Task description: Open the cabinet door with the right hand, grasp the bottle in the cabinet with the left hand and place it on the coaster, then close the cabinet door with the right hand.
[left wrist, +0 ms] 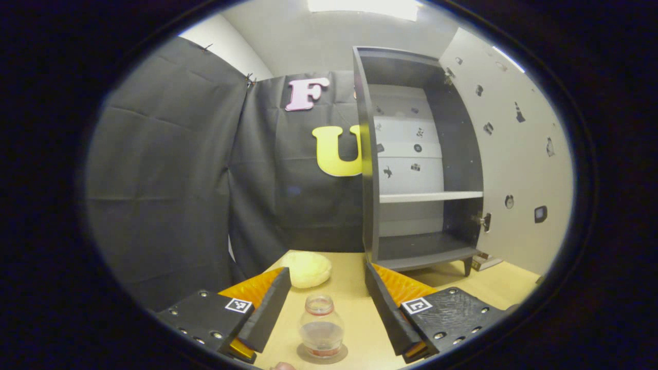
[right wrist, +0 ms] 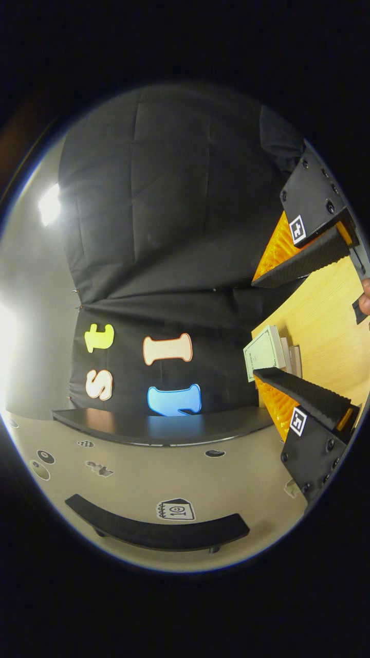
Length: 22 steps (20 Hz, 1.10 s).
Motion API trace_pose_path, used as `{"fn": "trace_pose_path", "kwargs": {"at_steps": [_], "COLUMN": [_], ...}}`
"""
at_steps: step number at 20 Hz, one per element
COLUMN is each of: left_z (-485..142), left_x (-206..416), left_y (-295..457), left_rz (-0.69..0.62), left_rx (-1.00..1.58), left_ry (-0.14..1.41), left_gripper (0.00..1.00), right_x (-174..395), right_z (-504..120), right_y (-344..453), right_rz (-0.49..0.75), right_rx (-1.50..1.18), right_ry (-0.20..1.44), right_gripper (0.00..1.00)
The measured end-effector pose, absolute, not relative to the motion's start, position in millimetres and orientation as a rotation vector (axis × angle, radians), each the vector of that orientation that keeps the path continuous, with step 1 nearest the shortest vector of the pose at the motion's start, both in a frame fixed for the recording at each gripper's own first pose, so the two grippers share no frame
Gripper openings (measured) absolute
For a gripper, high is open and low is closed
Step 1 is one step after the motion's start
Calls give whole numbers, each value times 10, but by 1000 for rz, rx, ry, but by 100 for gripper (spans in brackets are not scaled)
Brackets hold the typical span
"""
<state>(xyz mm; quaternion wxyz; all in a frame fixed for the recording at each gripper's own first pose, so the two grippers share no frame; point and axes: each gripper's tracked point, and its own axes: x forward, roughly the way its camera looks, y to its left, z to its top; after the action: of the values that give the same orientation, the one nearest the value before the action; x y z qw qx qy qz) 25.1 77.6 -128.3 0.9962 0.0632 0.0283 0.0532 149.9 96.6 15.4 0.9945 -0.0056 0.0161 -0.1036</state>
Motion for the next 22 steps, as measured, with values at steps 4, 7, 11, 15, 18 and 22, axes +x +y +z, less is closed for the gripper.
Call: {"fn": "trace_pose_path", "kwargs": {"at_steps": [4, 7, 11, 15, 18, 22], "left_z": [-952, -511, -62, 155, 185, 123], "left_x": [230, 197, 126, 15, -56, -103], "left_y": [623, 426, 268, 171, 118, 118], "left_rz": [92, 52, 30, 5, -7, -9], "left_rx": [149, 120, 70, 50, 43, 43], "left_ry": [114, 98, 121, 157, 179, 180], "left_gripper": [87, 87, 87, 87, 90, 87], "right_x": [1440, 1407, 1372, 1325, 1297, 1384], "right_z": [281, 376, 499, 694, 759, 895], "right_y": [1064, 1117, 1113, 1195, 1119, 1482], "right_rz": [-179, -155, -133, -106, -102, -40], "right_rx": [-37, 11, 34, 2, -9, 67], "right_ry": [32, 18, 13, 3, 31, 32], "right_gripper": [95, 99, 94, 98, 93, 93]}}
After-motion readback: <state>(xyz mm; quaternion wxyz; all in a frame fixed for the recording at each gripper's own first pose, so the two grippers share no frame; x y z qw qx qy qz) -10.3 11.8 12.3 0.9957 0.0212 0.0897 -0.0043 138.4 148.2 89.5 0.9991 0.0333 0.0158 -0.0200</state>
